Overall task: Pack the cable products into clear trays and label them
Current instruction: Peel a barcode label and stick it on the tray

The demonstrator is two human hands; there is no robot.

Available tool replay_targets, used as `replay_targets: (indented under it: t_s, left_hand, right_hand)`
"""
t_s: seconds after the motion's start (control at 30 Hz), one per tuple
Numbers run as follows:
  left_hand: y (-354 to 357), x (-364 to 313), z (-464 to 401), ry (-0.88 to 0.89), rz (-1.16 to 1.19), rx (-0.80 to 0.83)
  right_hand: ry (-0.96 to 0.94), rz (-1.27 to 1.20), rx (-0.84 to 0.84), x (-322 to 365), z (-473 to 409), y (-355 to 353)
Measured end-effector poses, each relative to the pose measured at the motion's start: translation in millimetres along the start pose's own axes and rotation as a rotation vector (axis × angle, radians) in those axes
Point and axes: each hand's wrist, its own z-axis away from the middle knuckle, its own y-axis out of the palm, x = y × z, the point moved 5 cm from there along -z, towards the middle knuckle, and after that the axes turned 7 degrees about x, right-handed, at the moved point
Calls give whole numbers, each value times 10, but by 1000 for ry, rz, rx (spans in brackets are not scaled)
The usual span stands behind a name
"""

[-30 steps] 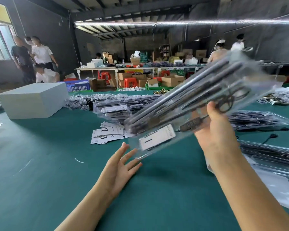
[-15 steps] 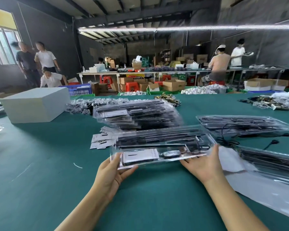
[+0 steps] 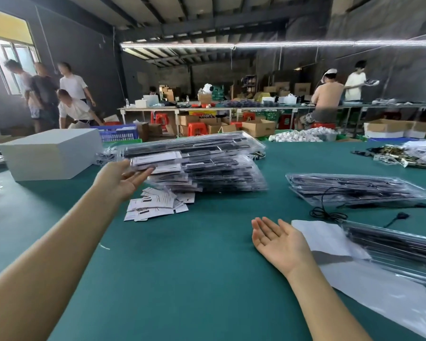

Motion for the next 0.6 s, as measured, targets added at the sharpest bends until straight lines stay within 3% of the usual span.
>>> replay_targets:
  t_s: [0.1, 0.27, 0.33, 0.47, 0.6]
  left_hand:
    - [61, -63, -257, -7, -38, -87]
    - [78, -114, -536, 114, -573, -111]
    - [-3, -125, -617, 191, -855, -210]
    - [-136, -88, -657, 120, -1243, -478]
    - [-182, -54, -631, 79, -1461, -454]
  right_hand:
    - [5, 28, 0, -17, -5, 36]
    - [22, 30, 2, -18, -21, 29]
    - [27, 30, 1, -26, -34, 27]
    - [23, 25, 5, -22, -39, 30]
    - [24, 19, 9, -27, -48, 11]
